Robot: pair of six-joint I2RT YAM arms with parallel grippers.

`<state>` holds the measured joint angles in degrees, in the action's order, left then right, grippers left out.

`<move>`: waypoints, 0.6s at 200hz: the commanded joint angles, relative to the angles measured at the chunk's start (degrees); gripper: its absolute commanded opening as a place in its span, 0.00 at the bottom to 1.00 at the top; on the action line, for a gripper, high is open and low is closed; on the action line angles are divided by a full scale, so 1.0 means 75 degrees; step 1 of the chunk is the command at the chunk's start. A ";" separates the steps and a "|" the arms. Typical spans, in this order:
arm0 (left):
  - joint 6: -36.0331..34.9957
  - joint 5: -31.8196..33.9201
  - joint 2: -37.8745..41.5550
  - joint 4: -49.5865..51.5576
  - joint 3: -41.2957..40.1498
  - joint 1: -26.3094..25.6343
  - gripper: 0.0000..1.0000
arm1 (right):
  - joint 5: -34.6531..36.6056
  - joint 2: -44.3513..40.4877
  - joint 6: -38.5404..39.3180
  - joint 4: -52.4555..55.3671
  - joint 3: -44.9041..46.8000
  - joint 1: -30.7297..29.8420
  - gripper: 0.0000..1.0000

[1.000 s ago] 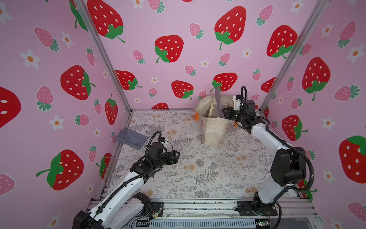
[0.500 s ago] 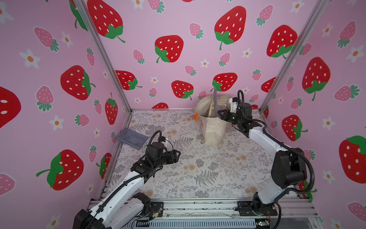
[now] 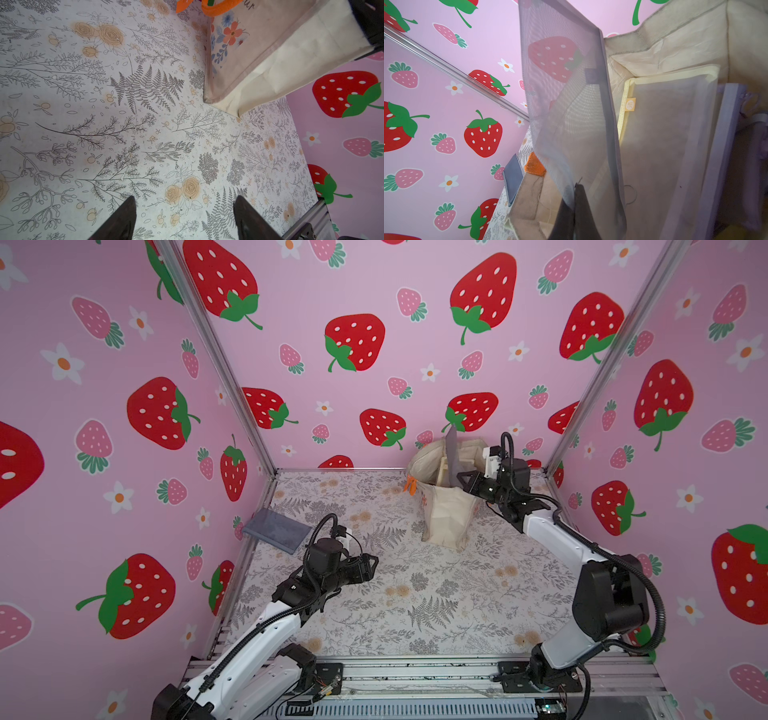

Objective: Put the pencil pouch into the canvas bag
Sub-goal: Place the pencil pouch in the canvas bag.

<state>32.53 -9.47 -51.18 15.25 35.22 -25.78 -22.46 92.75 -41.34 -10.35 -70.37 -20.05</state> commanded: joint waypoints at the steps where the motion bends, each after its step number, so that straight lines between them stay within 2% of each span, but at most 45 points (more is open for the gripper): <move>1: -0.0098 0.0070 0.0092 -0.0044 0.0102 0.0015 0.76 | 0.0132 -0.0353 -0.0360 -0.0257 0.0332 -0.0057 0.00; 58: -0.0074 0.0101 0.0121 -0.0032 0.0073 0.0015 0.76 | 0.0413 -0.0613 -0.0375 -0.0310 0.0784 -0.0057 0.01; 70: -0.0083 0.0099 0.0121 -0.0023 0.0096 0.0015 0.76 | 0.0492 -0.0612 -0.0253 -0.0184 0.0737 -0.0057 0.09; 89: -0.0084 0.0103 0.0132 -0.0004 0.0141 0.0018 0.76 | 0.0685 -0.0598 0.0010 0.0215 0.0593 -0.0057 0.32; 120: -0.0093 0.0138 0.0134 0.0027 0.0178 0.0015 0.76 | 0.1131 -0.0711 0.0765 0.1119 0.0222 -0.0036 0.57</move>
<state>32.53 -9.41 -50.89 15.25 35.20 -25.78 -17.61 89.41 -40.45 -9.28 -66.11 -20.14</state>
